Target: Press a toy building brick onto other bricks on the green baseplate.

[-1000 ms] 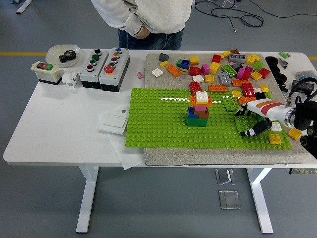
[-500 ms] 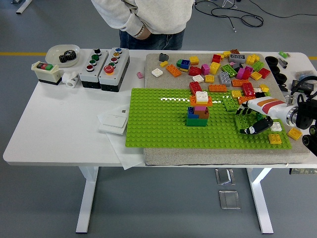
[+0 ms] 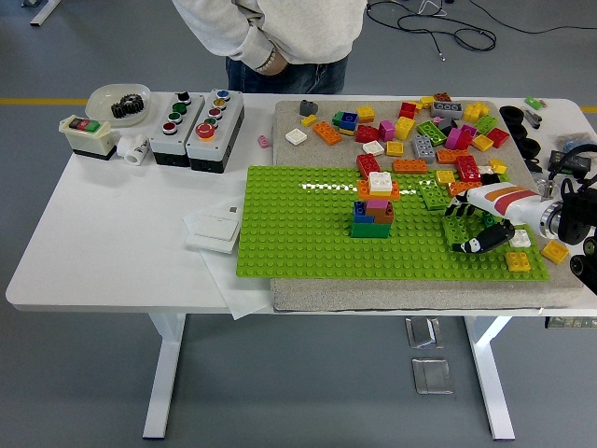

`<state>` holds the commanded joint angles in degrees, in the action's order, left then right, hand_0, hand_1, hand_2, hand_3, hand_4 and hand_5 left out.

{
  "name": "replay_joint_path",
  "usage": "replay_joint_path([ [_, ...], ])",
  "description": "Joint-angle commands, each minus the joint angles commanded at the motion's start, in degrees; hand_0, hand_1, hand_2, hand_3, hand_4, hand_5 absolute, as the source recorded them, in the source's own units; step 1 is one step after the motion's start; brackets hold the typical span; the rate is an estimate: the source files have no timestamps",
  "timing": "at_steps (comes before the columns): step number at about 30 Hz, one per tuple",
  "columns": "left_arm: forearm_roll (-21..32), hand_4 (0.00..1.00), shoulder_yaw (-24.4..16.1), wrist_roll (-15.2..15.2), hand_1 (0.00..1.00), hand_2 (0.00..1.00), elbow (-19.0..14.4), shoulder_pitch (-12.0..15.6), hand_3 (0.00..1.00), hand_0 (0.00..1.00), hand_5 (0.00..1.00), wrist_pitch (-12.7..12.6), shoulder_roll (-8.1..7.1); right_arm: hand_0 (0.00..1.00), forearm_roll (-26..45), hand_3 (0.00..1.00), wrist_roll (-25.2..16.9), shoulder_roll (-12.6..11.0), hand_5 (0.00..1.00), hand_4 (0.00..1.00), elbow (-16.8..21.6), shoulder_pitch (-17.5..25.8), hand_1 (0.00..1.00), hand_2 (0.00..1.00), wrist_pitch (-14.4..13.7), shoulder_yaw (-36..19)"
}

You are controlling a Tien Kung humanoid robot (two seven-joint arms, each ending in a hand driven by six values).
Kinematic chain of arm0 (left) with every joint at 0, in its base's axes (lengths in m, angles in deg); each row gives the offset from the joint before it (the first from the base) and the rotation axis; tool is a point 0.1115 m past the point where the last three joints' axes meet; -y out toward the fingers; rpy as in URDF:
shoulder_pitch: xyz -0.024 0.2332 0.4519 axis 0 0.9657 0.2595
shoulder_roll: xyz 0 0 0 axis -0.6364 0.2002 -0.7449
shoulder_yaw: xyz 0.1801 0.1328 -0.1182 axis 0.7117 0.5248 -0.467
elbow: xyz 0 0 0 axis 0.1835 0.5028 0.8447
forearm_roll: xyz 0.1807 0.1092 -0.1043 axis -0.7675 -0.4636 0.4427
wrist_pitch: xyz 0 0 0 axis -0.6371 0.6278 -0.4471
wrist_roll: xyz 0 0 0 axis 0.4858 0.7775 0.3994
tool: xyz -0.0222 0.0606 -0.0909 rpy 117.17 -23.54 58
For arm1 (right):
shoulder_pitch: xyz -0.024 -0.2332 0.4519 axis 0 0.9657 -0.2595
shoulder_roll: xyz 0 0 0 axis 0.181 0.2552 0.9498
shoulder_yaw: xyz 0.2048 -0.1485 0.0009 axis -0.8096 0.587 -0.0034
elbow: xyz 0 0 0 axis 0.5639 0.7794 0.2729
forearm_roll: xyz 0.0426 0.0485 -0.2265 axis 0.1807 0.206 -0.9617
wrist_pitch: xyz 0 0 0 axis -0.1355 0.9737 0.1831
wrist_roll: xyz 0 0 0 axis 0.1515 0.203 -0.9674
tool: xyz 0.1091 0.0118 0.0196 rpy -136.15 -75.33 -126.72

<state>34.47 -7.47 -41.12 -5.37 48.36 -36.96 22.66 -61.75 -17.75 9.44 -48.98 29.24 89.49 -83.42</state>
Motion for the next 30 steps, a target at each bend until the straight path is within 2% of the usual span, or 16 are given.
replay_joint_path([
  [14,-0.93,0.72,-0.69,0.2,0.845,0.837,0.0,0.49,0.641,0.88,0.644,0.02,0.02,0.683,-0.96,0.535,0.03,-1.41,0.303,0.751,3.03,0.95,0.606,0.627,-0.5,-2.39],
  [30,-2.04,0.72,-1.3,0.28,0.844,0.838,0.0,0.93,0.641,0.878,0.647,0.05,0.02,0.684,-3.09,0.539,0.3,-3.71,0.291,0.758,7.84,1.95,0.601,0.626,-0.95,-8.39],
])
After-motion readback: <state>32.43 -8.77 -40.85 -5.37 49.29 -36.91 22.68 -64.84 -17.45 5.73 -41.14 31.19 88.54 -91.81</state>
